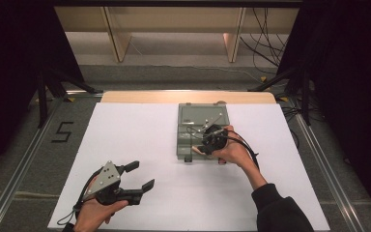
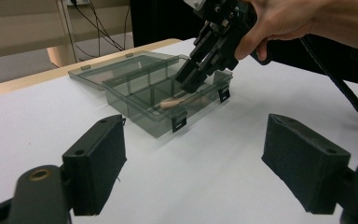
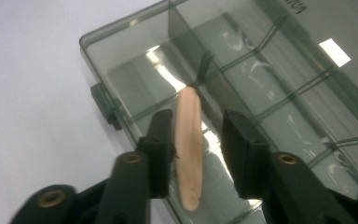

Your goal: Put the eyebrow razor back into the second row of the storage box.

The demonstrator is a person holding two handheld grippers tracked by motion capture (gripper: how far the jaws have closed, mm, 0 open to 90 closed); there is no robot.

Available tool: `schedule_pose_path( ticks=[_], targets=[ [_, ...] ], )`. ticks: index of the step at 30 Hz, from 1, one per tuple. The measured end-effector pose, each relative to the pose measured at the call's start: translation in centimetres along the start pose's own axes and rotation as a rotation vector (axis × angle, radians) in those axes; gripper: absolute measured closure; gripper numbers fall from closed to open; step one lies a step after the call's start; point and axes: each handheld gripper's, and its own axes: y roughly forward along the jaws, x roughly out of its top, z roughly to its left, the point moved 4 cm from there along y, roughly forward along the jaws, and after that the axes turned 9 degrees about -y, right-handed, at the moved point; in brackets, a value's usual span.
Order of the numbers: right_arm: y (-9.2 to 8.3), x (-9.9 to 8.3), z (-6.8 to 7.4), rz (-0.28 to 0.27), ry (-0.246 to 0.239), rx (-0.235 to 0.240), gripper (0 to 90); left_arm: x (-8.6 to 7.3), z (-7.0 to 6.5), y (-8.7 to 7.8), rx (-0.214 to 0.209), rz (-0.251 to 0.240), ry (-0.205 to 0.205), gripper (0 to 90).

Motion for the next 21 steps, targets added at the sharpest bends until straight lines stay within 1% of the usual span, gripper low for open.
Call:
schedule_pose_path(
  ticks=[1,2,3,4,5,7,8,9,11,12,13,14,15,16,17,18,19,20,21],
  targets=[
    [-0.2,0.0,0.0,-0.005,0.029,-0.008,59.1,0.0,0.0,0.0,-0.002,0.001,0.004,20.5],
    [-0.5,0.1,-0.3,-0.028,0.041,-0.008,55.2,0.0,0.0,0.0,-0.002,0.003,0.006,20.5],
    [-0.8,0.0,-0.5,-0.037,0.056,-0.012,51.9,0.0,0.0,0.1,-0.003,0.002,0.002,20.5],
    [-1.1,0.0,-0.6,-0.053,0.082,-0.015,48.2,0.0,0.0,0.1,0.002,0.005,0.003,20.5],
    [-1.2,0.0,-0.9,-0.075,0.09,-0.033,45.0,0.0,0.0,0.2,0.001,0.007,0.004,20.5],
    [-1.7,-0.2,-1.2,-0.09,0.128,-0.041,40.3,0.1,0.0,0.3,-0.001,0.004,-0.003,20.5],
    [-1.9,-0.3,-1.6,-0.116,0.127,-0.057,37.8,0.1,0.1,0.3,0.0,-0.003,-0.009,20.6],
    [-2.2,-0.4,-1.6,-0.118,0.148,-0.057,36.5,0.2,0.1,0.4,0.0,-0.01,-0.019,20.6],
    [-2.6,-0.5,-2.1,-0.164,0.15,-0.074,33.8,0.4,0.3,0.6,-0.002,-0.017,-0.037,20.6],
    [-3.1,-0.6,-2.1,-0.162,0.177,-0.065,32.4,0.5,0.5,0.8,-0.002,-0.018,-0.044,20.6],
    [-3.2,-0.7,-2.3,-0.192,0.182,-0.083,31.3,0.6,0.5,1.0,-0.005,-0.023,-0.05,20.7],
    [-3.6,-0.8,-2.4,-0.189,0.191,-0.079,31.4,0.7,0.6,1.2,0.001,-0.018,-0.053,20.7],
    [-3.8,-0.9,-2.7,-0.214,0.193,-0.096,31.1,0.9,0.7,1.4,-0.002,-0.023,-0.049,20.7],
    [-4.0,-1.0,-2.9,-0.242,0.202,-0.112,29.4,1.1,0.7,1.6,-0.001,-0.023,-0.056,20.7],
    [-4.1,-1.0,-3.1,-0.252,0.206,-0.117,28.7,1.4,0.7,2.0,-0.008,-0.031,-0.066,20.7],
    [-4.4,-1.1,-3.3,-0.266,0.219,-0.119,28.2,1.6,0.6,2.2,-0.008,-0.028,-0.067,20.8],
    [-4.7,-1.3,-3.4,-0.264,0.223,-0.109,27.7,1.9,0.7,2.6,-0.012,-0.027,-0.06,20.9],
    [-4.8,-1.4,-3.6,-0.275,0.227,-0.106,27.4,2.2,0.7,3.2,-0.014,-0.026,-0.055,20.8],
    [-5.0,-1.6,-3.8,-0.278,0.233,-0.111,27.0,2.3,0.6,3.6,-0.014,-0.023,-0.06,20.9]
  ],
)
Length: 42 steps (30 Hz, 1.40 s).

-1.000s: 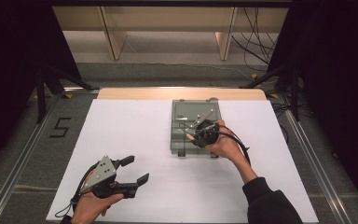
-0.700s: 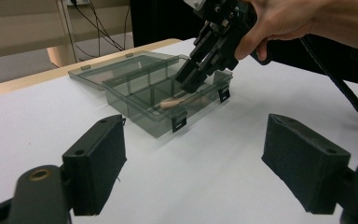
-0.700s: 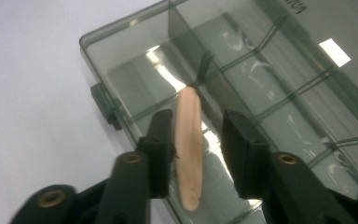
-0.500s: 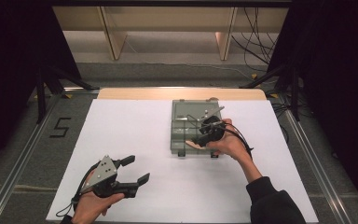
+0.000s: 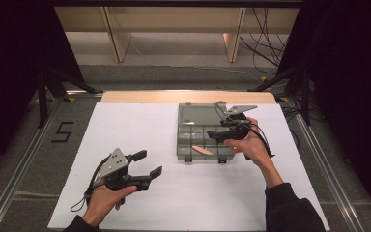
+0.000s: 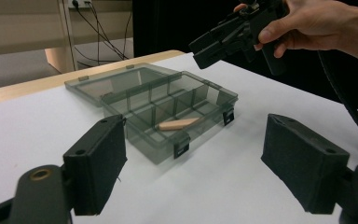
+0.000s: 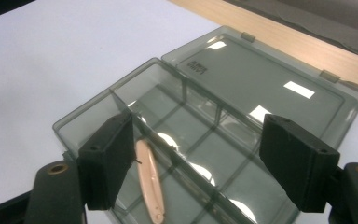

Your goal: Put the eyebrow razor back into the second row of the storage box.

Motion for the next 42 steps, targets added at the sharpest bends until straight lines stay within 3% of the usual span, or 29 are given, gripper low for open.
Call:
schedule_pose_path(
  ticks=[4,10,11,17,18,20,25,33,34,42],
  targets=[
    [-0.4,-0.3,-0.9,-0.028,0.012,-0.02,25.6,0.8,0.2,2.6,0.01,0.029,0.001,21.3],
    [-1.0,-0.9,-2.3,-0.054,0.064,-0.032,25.0,1.2,1.0,6.2,0.035,0.099,-0.04,22.0],
    [-1.1,-1.0,-2.4,-0.049,0.089,-0.037,24.9,1.2,1.2,6.7,0.041,0.106,-0.041,22.6],
    [-1.1,-1.6,-3.5,-0.056,0.129,-0.051,24.2,1.5,2.1,9.0,0.084,0.169,-0.04,27.4],
    [-1.1,-1.7,-3.7,-0.058,0.117,-0.053,24.2,1.5,2.3,9.4,0.092,0.185,-0.036,27.6],
    [-1.2,-1.9,-4.0,-0.061,0.142,-0.057,24.2,1.4,2.6,9.9,0.111,0.207,-0.028,28.5],
    [-1.2,-2.3,-4.7,-0.046,0.163,-0.074,23.6,1.3,3.8,11.0,0.141,0.238,-0.058,32.3],
    [-0.9,-2.7,-5.5,-0.073,0.202,-0.077,23.4,1.3,4.6,12.0,0.142,0.305,-0.074,40.7],
    [-0.9,-2.7,-5.6,-0.074,0.191,-0.073,23.4,1.3,4.6,12.2,0.142,0.304,-0.09,41.0],
    [-0.9,-2.8,-5.8,-0.08,0.213,-0.077,22.8,1.1,4.8,13.3,0.142,0.349,-0.085,43.9]
  ],
)
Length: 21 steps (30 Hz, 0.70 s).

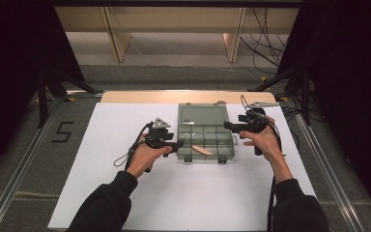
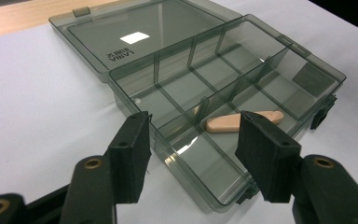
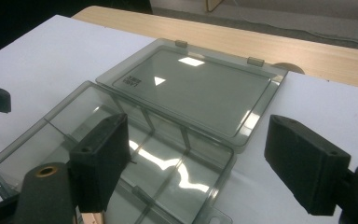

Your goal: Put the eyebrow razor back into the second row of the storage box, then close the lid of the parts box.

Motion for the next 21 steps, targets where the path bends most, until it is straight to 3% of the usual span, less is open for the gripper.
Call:
schedule_pose_path(
  ticks=[3,5,9,11,12,15,19,21],
  targets=[
    [-0.1,-0.1,-0.1,0.003,0.004,-0.005,22.7,0.1,0.1,0.3,0.006,0.013,0.015,45.4],
    [-0.1,0.0,-0.1,-0.001,0.018,-0.005,22.7,0.1,0.1,0.6,0.01,0.004,-0.009,46.7],
    [-0.1,-0.1,-0.2,0.005,0.001,-0.005,22.6,0.0,0.5,0.8,0.019,0.026,-0.002,49.4],
    [-0.1,0.0,0.0,-0.007,0.027,-0.005,22.8,0.0,0.5,0.8,0.019,0.028,-0.003,50.8],
    [-0.1,0.0,-0.2,-0.01,0.009,-0.002,22.7,0.0,0.4,0.9,0.013,0.028,-0.016,51.8],
    [0.0,-0.1,-0.2,0.0,0.018,-0.002,22.6,0.0,0.7,1.1,0.011,0.059,-0.002,55.0],
    [0.1,-0.1,-0.2,0.0,0.046,0.0,22.6,-0.1,0.7,1.6,0.025,0.053,-0.005,58.9],
    [0.2,-0.1,-0.4,-0.002,0.03,0.0,22.6,-0.1,0.7,1.8,0.022,0.064,0.0,61.4]
  ],
)
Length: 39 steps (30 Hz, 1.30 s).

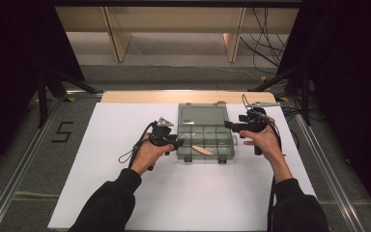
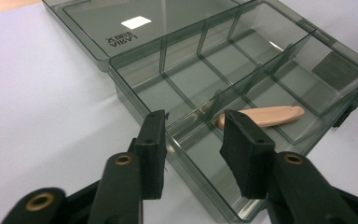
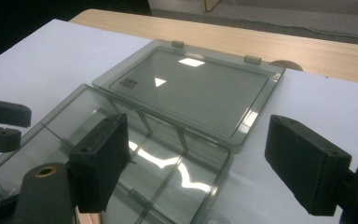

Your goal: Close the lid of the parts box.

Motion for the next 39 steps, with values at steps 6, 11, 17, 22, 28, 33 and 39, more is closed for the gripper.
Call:
schedule_pose_path(
  ticks=[6,11,17,22,28,33,39],
  targets=[
    [0.6,0.1,-0.3,-0.004,0.015,-0.004,23.5,-0.3,0.0,0.5,0.02,0.012,-0.009,64.3],
    [1.4,-0.1,-0.4,0.018,0.041,0.001,23.8,-0.3,0.1,0.4,0.018,0.024,-0.006,66.2],
    [2.3,0.2,-1.0,0.037,0.078,-0.003,23.1,-0.4,0.1,0.6,0.034,0.031,-0.015,66.4],
    [3.0,0.4,-1.8,0.065,0.092,-0.017,23.5,-0.6,0.2,0.8,0.04,0.046,-0.02,65.0],
    [4.0,0.6,-2.0,0.113,0.142,-0.034,24.4,-0.7,0.2,0.9,0.047,0.048,-0.027,67.2],
    [4.8,0.6,-2.5,0.148,0.15,-0.047,24.6,-0.8,0.1,0.9,0.059,0.052,-0.029,67.3],
    [5.9,0.8,-3.4,0.138,0.131,-0.056,25.6,-0.8,0.1,1.0,0.064,0.041,-0.041,67.5]
  ],
)
